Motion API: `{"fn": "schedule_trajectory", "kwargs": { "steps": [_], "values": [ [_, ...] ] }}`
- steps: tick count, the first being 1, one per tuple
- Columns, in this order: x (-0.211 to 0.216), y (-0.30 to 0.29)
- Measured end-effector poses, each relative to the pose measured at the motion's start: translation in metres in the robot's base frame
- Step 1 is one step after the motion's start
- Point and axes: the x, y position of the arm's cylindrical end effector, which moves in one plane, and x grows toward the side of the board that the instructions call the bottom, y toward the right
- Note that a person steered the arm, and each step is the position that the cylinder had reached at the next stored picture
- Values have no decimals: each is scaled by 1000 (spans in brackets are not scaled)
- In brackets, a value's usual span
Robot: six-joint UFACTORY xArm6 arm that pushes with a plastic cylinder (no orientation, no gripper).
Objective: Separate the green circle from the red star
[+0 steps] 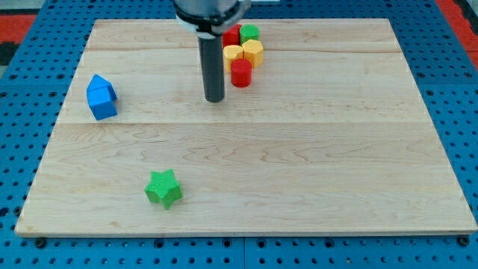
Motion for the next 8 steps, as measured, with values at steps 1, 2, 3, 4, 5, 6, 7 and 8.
{"fn": "schedule_trajectory", "kwargs": {
  "steps": [1, 2, 3, 4, 5, 6, 7, 8],
  "values": [
    [-39, -3],
    [-50, -3],
    [-50, -2],
    [-55, 4],
    [-76, 6],
    [-111, 6],
    [-135, 8],
    [-136, 35]
  ]
}}
